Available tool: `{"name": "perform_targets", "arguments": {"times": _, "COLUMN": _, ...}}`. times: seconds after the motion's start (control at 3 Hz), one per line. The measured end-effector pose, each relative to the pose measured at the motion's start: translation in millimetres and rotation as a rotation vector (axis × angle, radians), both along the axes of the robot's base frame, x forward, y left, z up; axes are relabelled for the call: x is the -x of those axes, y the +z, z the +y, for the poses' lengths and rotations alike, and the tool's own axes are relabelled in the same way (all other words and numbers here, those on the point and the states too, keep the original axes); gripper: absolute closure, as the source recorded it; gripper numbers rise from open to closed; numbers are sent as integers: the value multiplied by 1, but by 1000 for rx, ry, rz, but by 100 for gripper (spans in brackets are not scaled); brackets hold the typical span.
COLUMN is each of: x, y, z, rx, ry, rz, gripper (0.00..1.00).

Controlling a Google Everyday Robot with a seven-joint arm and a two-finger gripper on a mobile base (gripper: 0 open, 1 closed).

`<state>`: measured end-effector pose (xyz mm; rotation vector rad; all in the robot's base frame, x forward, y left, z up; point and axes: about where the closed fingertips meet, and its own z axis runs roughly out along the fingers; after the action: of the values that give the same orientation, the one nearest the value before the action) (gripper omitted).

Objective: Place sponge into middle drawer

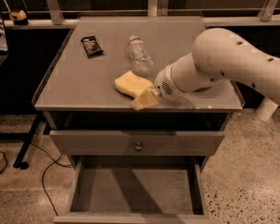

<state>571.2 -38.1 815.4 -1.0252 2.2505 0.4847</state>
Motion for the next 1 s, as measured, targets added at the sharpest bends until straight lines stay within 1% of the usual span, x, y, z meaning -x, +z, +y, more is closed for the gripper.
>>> {"name": "perform_targets", "arguments": {"times": 0.33, "x": -3, "y": 14, "z": 6, "rx": 10, "ry": -4, "rz": -17, "gripper": 100}}
{"name": "perform_targets", "arguments": {"times": 0.67, "x": -3, "y": 14, "z": 6, "rx": 10, "ry": -4, "rz": -17, "gripper": 100}}
{"name": "perform_targets", "arguments": {"times": 1.0, "x": 3, "y": 15, "z": 11, "rx": 17, "ry": 51, "rz": 6, "gripper": 100}}
